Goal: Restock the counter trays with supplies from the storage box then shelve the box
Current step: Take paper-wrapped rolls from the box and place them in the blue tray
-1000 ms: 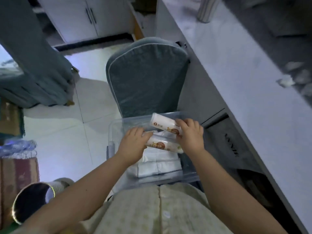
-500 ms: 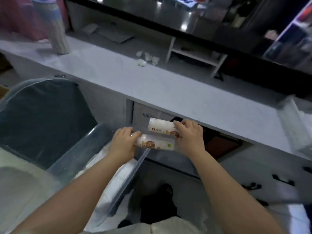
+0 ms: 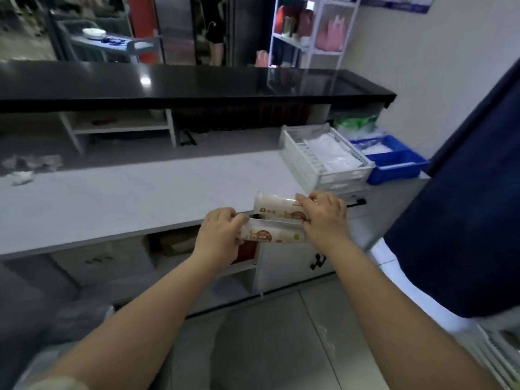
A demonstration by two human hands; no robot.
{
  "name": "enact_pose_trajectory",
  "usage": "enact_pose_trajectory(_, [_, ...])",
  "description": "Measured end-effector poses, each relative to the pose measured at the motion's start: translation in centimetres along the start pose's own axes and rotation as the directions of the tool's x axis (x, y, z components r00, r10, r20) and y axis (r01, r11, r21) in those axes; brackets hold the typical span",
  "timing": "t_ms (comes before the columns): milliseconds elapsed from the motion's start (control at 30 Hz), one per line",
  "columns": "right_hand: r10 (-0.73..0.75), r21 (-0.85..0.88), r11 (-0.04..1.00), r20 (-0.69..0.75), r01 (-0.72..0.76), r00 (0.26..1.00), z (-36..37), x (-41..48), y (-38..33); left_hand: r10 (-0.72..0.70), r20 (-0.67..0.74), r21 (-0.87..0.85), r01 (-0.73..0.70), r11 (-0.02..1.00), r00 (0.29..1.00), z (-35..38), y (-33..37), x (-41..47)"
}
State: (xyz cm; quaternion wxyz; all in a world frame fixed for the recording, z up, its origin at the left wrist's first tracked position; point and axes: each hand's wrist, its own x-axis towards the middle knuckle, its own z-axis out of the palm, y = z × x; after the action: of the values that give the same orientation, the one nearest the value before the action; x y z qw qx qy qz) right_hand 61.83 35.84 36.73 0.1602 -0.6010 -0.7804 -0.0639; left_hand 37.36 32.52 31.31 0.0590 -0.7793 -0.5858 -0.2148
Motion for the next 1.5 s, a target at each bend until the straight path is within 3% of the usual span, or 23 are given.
enact_pose_trajectory(233, [0.127, -0.062, 0.989, -0.065, -0.131, 0.99, -3.3, 1.1, 18.7, 0.102, 0.005, -0.01, -0.102, 0.995, 0.995, 6.0, 12.6, 12.9])
enact_pose_trajectory(500, [0.192, -0.063, 0.977, -0.136, -0.202, 0.972, -5.0, 6.5, 30.7, 0.128, -0.041, -0.053, -0.13, 0.99, 0.991, 10.1, 21.3, 25.3])
enact_pose_trajectory(867, [0.308, -0.068, 0.944, -0.161, -0.322, 0.938, -0.2, 15.8, 40.7, 0.201, -0.033, -0.101, -0.204, 0.974, 0.979, 18.9, 23.0, 39.9])
enact_pose_trajectory(1167, [0.358, -0.134, 0.916, -0.151, -0.378, 0.921, 2.3, 27.5, 47.9, 0.161, -0.016, -0.125, -0.162, 0.979, 0.987, 24.4, 20.0, 56.2])
enact_pose_trajectory(1333, [0.344, -0.069, 0.936, -0.034, -0.345, 0.938, 6.7, 29.1, 51.0, 0.063, 0.02, -0.129, -0.06, 0.99, 0.998, 27.5, 19.1, 62.4])
enact_pose_trajectory(1500, [0.191, -0.021, 0.981, 0.213, -0.191, 0.958, 10.8, 30.8, 54.7, 0.02, 0.055, -0.146, -0.012, 0.989, 0.998, 30.5, 21.1, 65.2])
